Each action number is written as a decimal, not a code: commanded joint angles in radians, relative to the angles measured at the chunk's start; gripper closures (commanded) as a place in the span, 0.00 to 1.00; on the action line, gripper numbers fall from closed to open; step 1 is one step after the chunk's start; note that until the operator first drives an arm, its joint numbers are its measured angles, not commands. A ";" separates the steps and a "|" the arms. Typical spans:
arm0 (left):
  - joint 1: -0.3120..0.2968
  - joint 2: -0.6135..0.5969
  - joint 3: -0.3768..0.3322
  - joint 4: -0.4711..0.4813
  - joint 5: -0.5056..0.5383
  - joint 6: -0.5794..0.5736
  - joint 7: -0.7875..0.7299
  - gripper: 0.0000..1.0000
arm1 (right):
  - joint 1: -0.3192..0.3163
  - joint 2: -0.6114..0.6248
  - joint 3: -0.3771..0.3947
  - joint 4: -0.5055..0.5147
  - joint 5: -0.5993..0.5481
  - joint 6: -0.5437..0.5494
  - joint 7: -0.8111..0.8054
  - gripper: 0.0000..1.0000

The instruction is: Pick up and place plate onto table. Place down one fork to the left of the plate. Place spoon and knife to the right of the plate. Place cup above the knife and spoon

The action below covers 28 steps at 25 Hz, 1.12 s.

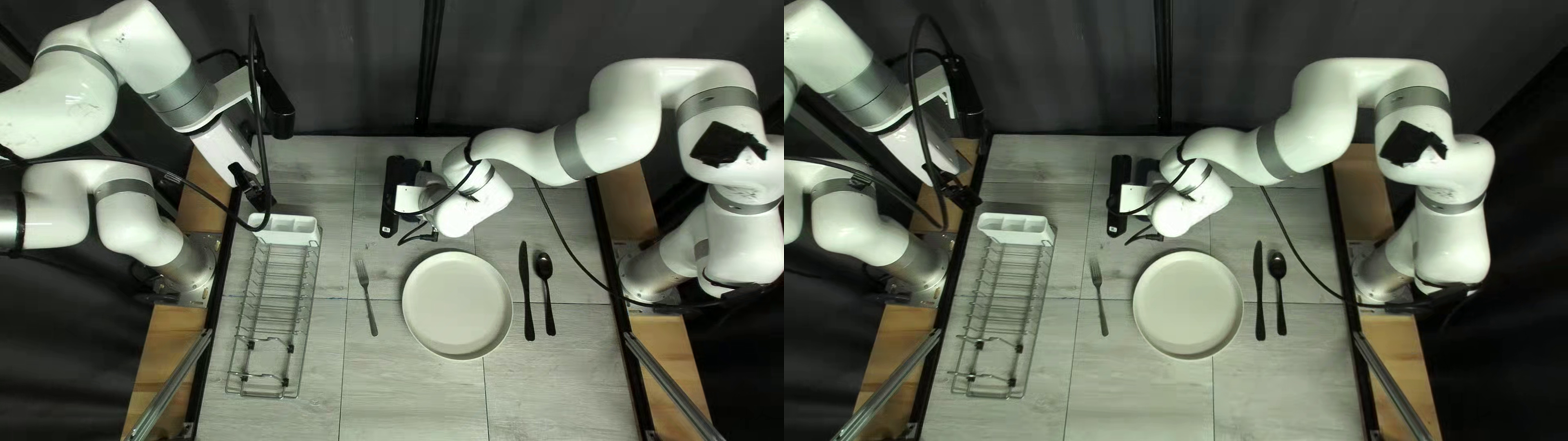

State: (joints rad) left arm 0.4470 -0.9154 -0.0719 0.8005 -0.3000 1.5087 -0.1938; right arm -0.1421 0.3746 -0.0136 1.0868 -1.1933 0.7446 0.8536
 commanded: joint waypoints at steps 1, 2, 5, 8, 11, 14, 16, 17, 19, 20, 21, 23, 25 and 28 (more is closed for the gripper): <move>0.000 0.000 0.000 0.000 0.000 0.000 0.000 0.00 | 0.007 -0.139 0.022 -0.040 0.113 0.082 -0.099 1.00; 0.000 0.000 0.000 0.000 0.000 0.000 0.000 0.00 | 0.008 -0.166 0.028 -0.044 0.151 0.098 -0.139 1.00; 0.000 0.000 0.000 0.000 0.000 0.000 0.000 0.00 | 0.019 -0.285 0.044 -0.065 0.313 0.174 -0.303 1.00; 0.000 0.000 0.000 0.000 0.000 0.000 0.000 0.00 | 0.035 -0.407 0.039 -0.101 0.479 0.255 -0.484 1.00; 0.000 0.000 0.000 0.000 0.000 0.000 0.000 0.00 | 0.057 -0.487 0.030 -0.115 0.623 0.376 -0.650 1.00; 0.000 0.000 0.000 0.000 0.000 0.000 0.000 0.00 | 0.079 -0.516 0.027 -0.089 0.741 0.483 -0.804 1.00; 0.000 0.000 0.000 0.000 0.000 0.000 0.000 0.00 | 0.077 -0.524 0.008 -0.093 0.795 0.491 -0.902 1.00; 0.000 0.000 0.000 0.000 0.000 0.000 0.000 0.00 | 0.073 -0.525 0.000 -0.099 0.809 0.485 -0.935 1.00; 0.000 0.000 0.000 0.000 0.000 0.000 0.000 0.00 | 0.055 -0.530 -0.034 -0.129 0.852 0.450 -1.045 1.00; 0.000 0.000 0.000 0.000 0.000 0.000 0.000 0.00 | 0.050 -0.531 -0.043 -0.137 0.863 0.443 -1.072 1.00; 0.000 0.000 0.000 0.000 0.000 0.000 0.000 0.00 | 0.040 -0.544 -0.064 -0.166 0.887 0.422 -1.128 1.00; 0.000 0.000 0.000 0.000 0.000 0.000 0.000 0.00 | 0.028 -0.562 -0.098 -0.204 0.933 0.394 -1.219 1.00; 0.000 0.000 0.000 0.000 0.000 0.000 0.000 0.00 | 0.017 -0.571 -0.130 -0.232 0.977 0.372 -1.304 1.00; 0.000 0.000 0.000 0.000 0.000 0.000 0.000 0.00 | 0.005 -0.555 -0.173 -0.255 1.048 0.345 -1.438 1.00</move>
State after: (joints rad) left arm 0.4469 -0.9154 -0.0719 0.8005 -0.3000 1.5087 -0.1938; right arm -0.1215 -0.1856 -0.1395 0.8662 -0.2118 1.1245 -0.4704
